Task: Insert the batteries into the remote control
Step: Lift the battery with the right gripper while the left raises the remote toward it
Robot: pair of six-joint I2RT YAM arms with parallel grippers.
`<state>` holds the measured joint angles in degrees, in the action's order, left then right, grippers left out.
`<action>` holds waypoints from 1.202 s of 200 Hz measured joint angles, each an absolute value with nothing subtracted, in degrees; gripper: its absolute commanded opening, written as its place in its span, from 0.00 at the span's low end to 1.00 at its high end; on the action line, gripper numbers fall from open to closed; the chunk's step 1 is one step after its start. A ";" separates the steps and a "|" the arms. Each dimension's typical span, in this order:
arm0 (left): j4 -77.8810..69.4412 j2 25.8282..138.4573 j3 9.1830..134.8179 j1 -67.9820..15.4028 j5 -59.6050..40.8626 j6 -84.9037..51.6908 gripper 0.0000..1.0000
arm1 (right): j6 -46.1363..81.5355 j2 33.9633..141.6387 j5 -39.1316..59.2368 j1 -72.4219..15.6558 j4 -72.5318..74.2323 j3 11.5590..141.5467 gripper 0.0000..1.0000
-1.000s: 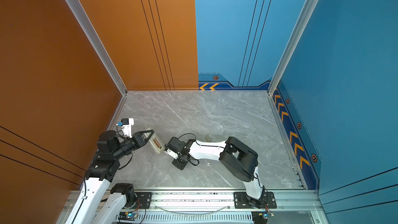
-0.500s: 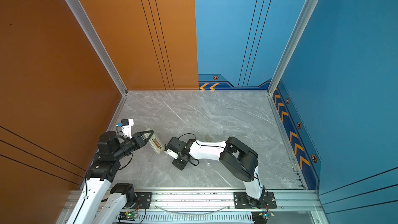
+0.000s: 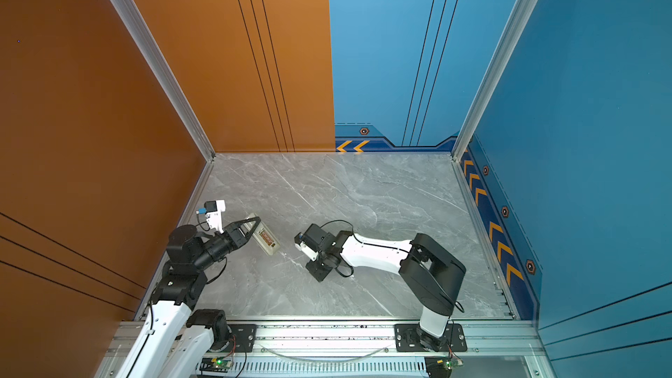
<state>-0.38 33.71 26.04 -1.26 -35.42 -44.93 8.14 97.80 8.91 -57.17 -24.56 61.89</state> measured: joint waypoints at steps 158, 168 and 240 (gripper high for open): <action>-21.87 47.55 22.48 -20.97 -32.75 -45.52 0.00 | 16.34 73.52 2.72 -53.36 -41.17 65.54 0.00; -24.25 50.11 22.41 -22.44 -32.05 -45.54 0.00 | 16.80 72.88 2.63 -53.15 -42.15 65.67 0.00; -37.95 62.24 21.43 -27.77 -29.93 -46.61 0.00 | 19.66 72.16 2.17 -53.45 -45.58 67.37 0.00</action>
<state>-37.95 62.24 21.43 -27.77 -29.93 -46.61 19.66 72.16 2.17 -53.45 -45.58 67.37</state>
